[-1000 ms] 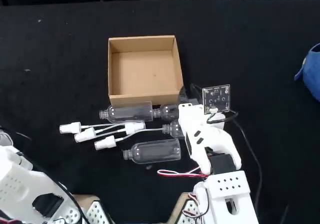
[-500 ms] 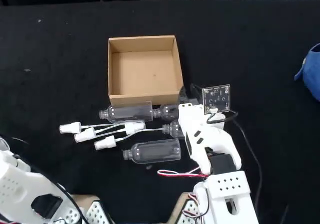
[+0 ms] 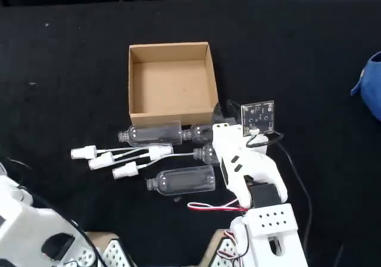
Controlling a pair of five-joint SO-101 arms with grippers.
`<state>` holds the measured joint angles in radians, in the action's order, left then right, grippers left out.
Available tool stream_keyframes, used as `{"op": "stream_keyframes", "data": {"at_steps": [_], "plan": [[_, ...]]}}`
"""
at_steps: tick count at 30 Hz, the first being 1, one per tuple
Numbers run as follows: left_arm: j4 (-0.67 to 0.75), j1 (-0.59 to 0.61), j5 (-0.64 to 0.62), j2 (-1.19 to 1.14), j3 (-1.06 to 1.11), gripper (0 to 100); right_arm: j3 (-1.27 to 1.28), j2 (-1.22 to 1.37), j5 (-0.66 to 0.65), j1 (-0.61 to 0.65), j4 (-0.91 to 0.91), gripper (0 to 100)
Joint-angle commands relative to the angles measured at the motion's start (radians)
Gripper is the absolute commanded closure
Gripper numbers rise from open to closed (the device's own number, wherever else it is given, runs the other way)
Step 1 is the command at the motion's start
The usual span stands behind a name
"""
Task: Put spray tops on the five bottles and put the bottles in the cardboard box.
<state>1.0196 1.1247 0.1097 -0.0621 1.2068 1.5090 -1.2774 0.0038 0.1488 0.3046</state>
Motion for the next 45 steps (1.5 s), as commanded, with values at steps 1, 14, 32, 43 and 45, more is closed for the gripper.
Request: {"op": "stream_keyframes", "data": {"at_steps": [1, 14, 32, 43, 45], "plan": [[-0.404, -0.015, 0.009, 0.178, -0.205, 83, -0.008, -0.019, -0.002, 0.011, -0.032, 92.8], [-1.344, -0.094, 0.328, -0.141, -1.116, 83, -0.007, -0.019, -0.002, 0.011, -0.032, 92.8], [-1.953, -0.048, 0.333, -0.825, -2.166, 83, -0.007, -0.019, -0.002, 0.012, -0.032, 92.8], [-2.180, -0.039, 0.334, -1.114, -2.563, 83, -0.007, -0.019, -0.002, 0.012, -0.032, 92.8], [-2.205, -0.039, 0.334, -1.149, -2.625, 84, -0.007, -0.019, -0.002, 0.012, -0.032, 92.8]]}}
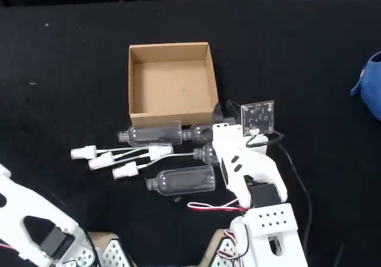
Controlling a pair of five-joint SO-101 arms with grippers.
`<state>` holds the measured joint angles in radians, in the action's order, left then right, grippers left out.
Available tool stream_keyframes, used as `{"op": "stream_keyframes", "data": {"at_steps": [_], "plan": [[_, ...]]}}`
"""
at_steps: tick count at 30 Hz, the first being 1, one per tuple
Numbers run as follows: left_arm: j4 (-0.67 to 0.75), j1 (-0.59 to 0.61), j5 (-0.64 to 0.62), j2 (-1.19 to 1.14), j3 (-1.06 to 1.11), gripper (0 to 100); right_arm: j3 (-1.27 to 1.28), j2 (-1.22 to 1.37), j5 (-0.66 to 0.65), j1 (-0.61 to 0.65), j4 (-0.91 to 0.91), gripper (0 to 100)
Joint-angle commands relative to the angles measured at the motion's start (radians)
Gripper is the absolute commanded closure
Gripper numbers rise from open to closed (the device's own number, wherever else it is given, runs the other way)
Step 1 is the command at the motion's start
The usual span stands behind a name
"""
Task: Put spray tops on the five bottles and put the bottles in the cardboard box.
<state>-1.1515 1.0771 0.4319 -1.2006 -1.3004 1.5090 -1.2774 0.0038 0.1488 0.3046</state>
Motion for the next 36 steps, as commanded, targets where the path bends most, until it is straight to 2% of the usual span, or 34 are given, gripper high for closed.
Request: {"op": "stream_keyframes", "data": {"at_steps": [1, 5, 6, 10, 21, 31, 36], "plan": [[-0.051, 0.008, 0.012, -0.028, -0.153, 84, -0.007, -0.019, -0.002, 0.012, -0.032, 92.8], [-0.160, 0.004, 0.012, -0.075, -0.305, 98, -0.007, -0.019, -0.002, 0.012, -0.032, 92.8], [-0.192, 0.002, 0.012, -0.087, -0.340, 96, -0.007, -0.019, -0.002, 0.012, -0.032, 92.8], [-0.258, -0.001, 0.012, -0.106, -0.361, 97, -0.007, -0.019, -0.002, 0.012, -0.032, 92.8], [-0.296, 0.056, 0.009, -0.060, -0.369, 97, -0.007, -0.019, -0.002, 0.012, -0.032, 92.8], [-0.433, 0.062, 0.003, 0.035, -0.371, 97, -0.008, -0.019, -0.002, 0.012, -0.032, 92.8], [-0.445, 0.068, -0.041, 0.061, -0.371, 97, -0.008, -0.019, -0.002, 0.012, -0.032, 92.8]]}}
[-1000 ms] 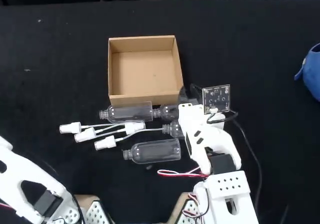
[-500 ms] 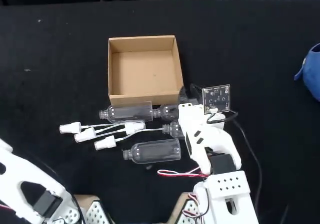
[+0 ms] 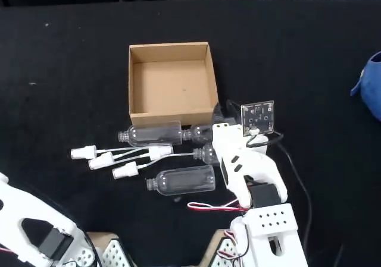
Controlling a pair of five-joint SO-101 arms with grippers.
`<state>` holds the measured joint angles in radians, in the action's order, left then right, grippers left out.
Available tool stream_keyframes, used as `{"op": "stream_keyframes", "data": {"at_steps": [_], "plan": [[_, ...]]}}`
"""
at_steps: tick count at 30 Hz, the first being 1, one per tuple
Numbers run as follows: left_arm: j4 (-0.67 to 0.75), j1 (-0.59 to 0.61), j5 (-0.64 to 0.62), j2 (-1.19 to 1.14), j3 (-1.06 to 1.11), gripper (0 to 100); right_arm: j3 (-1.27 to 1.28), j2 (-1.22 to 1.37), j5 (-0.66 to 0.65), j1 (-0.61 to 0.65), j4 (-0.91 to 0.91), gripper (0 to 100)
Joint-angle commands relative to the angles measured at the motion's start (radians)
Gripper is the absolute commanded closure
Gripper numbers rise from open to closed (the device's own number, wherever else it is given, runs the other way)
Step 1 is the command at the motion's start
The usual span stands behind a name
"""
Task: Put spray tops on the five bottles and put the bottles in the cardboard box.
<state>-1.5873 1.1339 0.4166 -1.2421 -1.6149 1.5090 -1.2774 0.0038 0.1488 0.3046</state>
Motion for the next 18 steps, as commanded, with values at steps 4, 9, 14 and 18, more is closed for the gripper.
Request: {"op": "stream_keyframes", "data": {"at_steps": [4, 9, 14, 18], "plan": [[-0.049, 0.013, -0.029, 0.115, -0.058, 97, -0.007, -0.019, -0.002, 0.012, -0.032, 92.8], [-0.069, 0.015, -0.029, 0.127, -0.059, 97, -0.007, -0.019, -0.002, 0.012, -0.032, 92.8], [-0.074, 0.019, -0.040, 0.127, -0.059, 97, -0.007, -0.019, -0.002, 0.012, -0.032, 92.8], [-0.132, 0.013, -0.057, 0.155, -0.058, 97, -0.007, -0.019, -0.002, 0.012, -0.032, 92.8]]}}
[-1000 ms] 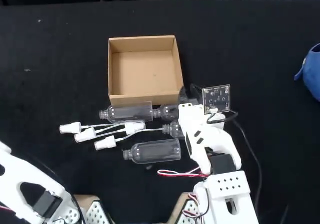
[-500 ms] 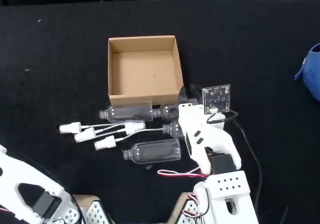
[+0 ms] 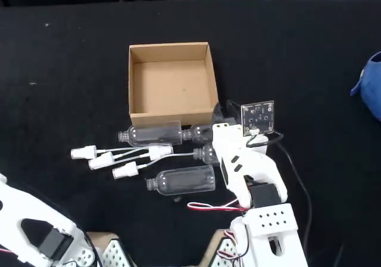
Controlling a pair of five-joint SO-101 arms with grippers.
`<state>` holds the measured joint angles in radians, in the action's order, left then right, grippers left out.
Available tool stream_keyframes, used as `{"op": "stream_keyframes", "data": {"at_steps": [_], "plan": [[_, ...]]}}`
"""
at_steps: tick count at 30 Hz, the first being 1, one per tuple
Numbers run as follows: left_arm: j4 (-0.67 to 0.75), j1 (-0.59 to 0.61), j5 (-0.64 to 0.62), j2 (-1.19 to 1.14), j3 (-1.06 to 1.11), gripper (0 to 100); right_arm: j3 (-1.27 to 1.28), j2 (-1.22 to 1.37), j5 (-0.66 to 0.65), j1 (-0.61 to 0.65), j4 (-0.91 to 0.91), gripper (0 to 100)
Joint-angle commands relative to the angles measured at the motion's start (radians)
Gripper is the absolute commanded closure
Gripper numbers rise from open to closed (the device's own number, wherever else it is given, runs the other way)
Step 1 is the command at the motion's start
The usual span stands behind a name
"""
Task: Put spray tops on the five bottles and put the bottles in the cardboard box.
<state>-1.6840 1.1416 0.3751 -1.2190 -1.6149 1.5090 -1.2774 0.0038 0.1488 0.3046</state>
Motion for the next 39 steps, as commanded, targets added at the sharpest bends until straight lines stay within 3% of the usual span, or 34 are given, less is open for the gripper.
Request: {"op": "stream_keyframes", "data": {"at_steps": [1, 34, 39], "plan": [[-0.049, -0.001, -0.017, 0.149, -0.058, 97, -0.007, -0.019, -0.002, 0.012, -0.032, 92.8], [-0.075, 0.028, -0.087, 0.473, -0.053, 97, -0.005, -0.019, -0.002, 0.012, -0.032, 92.8], [-0.077, 0.022, -0.173, 0.568, -0.053, 97, -0.005, -0.019, -0.002, 0.012, -0.032, 92.8]]}}
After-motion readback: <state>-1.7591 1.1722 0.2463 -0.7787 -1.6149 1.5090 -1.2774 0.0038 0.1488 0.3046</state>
